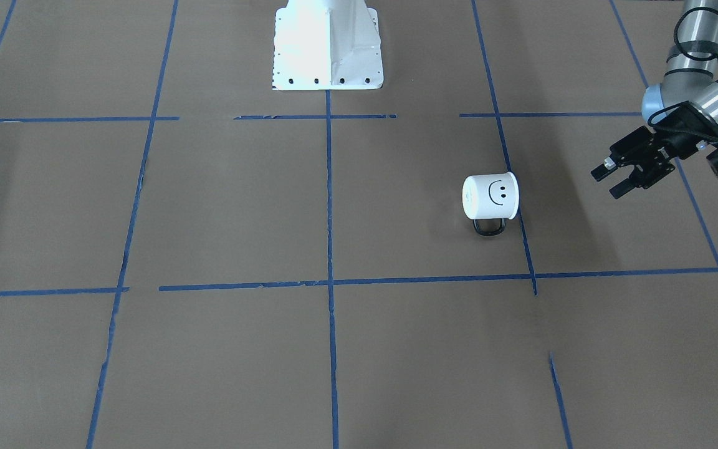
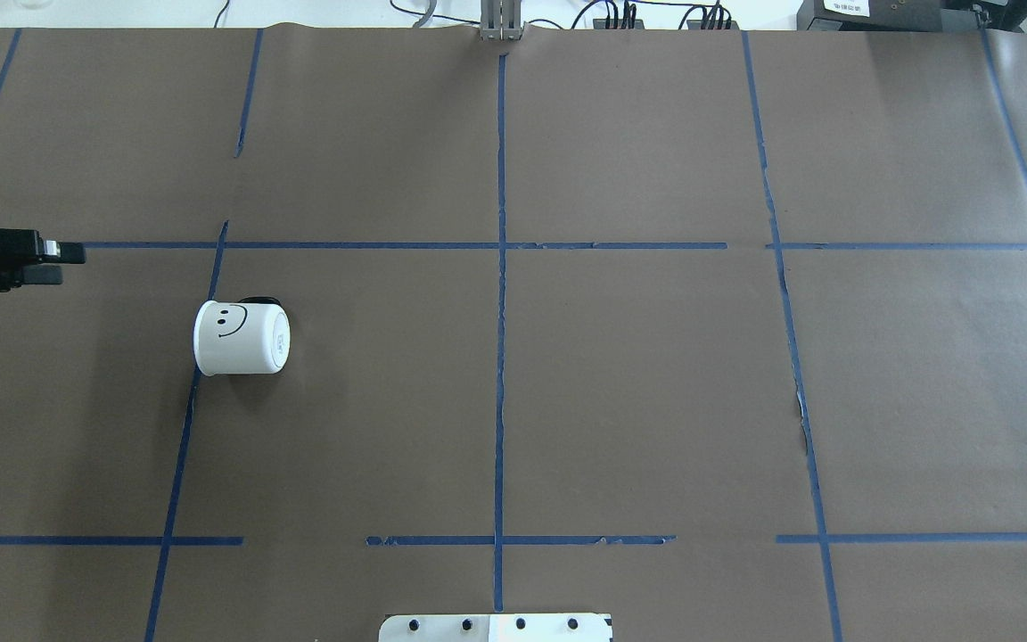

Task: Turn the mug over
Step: 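Move the left gripper toward the sideways white smiley mug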

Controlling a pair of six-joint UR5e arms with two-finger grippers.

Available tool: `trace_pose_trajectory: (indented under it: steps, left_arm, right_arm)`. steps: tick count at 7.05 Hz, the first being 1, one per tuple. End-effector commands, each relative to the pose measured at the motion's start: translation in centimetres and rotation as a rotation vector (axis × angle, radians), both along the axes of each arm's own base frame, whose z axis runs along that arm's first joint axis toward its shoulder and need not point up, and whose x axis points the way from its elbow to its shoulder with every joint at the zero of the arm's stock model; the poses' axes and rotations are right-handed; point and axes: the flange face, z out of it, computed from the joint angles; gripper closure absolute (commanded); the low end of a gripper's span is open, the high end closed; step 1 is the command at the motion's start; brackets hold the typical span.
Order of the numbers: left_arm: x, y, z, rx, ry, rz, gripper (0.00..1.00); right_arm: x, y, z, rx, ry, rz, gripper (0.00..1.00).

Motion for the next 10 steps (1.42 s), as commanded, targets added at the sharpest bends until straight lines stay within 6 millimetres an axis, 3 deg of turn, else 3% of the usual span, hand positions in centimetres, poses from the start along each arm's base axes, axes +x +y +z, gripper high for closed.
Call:
trace_pose_trajectory:
  steps: [1,3,4,10]
  left_arm:
    - [3.9,0.7,-1.5,-0.016,0.093,-0.031,0.0]
    - [8.6,1.0,-2.2,-0.024,0.134,-0.011,0.0]
    - [9.7,1.3,-1.6,-0.032,0.123,0.019,0.0]
    - [11.3,0.7,-1.5,-0.055,0.124,0.052,0.0]
  right_arm:
    - [0.0,0.0,0.0,0.0,0.0,0.0,0.0]
    - [0.0,0.0,0.0,0.0,0.0,0.0,0.0]
    - [0.0,0.0,0.0,0.0,0.0,0.0,0.0]
    - [0.0,0.0,0.0,0.0,0.0,0.0,0.0]
